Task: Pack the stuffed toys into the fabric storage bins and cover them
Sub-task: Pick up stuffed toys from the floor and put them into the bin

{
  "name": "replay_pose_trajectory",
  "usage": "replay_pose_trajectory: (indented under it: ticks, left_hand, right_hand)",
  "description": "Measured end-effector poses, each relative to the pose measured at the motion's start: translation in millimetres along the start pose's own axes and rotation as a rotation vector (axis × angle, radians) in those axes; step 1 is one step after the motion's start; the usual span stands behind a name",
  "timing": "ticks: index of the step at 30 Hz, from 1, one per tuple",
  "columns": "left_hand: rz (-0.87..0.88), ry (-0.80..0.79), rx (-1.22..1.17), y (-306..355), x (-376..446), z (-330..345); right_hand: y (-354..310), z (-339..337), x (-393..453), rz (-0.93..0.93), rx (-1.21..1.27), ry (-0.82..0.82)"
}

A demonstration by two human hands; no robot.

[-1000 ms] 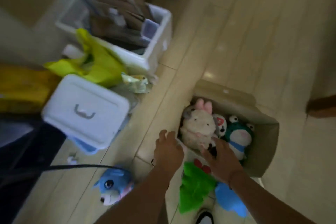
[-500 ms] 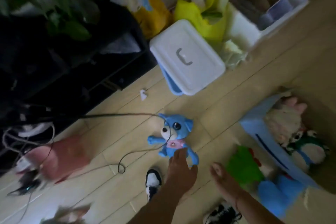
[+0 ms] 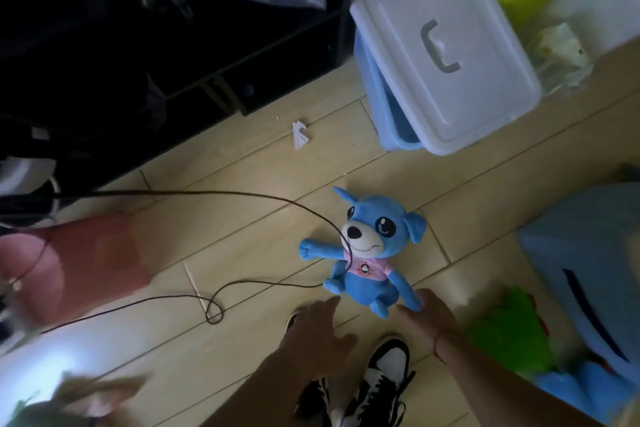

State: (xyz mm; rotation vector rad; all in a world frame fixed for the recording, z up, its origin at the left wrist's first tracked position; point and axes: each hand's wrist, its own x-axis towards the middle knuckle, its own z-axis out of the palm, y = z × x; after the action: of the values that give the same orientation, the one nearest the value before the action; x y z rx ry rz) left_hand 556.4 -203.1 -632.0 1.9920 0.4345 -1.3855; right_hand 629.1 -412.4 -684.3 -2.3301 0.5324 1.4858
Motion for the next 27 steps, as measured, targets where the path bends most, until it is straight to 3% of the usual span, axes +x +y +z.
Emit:
replay_pose_trajectory:
  ticks: [3, 6, 8, 12, 17, 20, 23, 26, 27]
  left_hand:
    - [0.074, -0.056, 0.355, -11, 33, 14]
    - [0.004, -0.141, 0.304, -10, 54, 22]
    - [-0.026, -0.12, 0.334, -3, 55, 25]
    - [0.209, -0.034, 0.724, 51, 16, 28]
    - [0.085, 0.032, 0.316, 133, -47, 12]
    - [0.089, 0.267, 0.139, 175, -87, -7]
    - [0.04, 0.163, -0.009, 246, -158, -29]
    - [0.139, 0.156, -0.313, 319, -224, -54]
    - [0.157, 0.108, -0.392, 342, -240, -62]
  right_hand:
    - [7, 19, 53, -0.007, -0.086, -0.028]
    - [13, 31, 73, -0.038, -0.133, -0.128]
    - [19, 31, 64, -0.07, -0.071, -0.087]
    - [30, 3, 8, -0.115, 0.06, -0.018]
    - [41, -91, -101, -0.031, 0.253, 0.058]
    - [76, -153, -169, -0.098, 0.345, 0.033]
    - [139, -197, -219, -0.224, 0.462, 0.168]
    - [174, -284, -342, -0.37, 0.564, 0.193]
    - [184, -305, -387, -0.42, 0.476, 0.228]
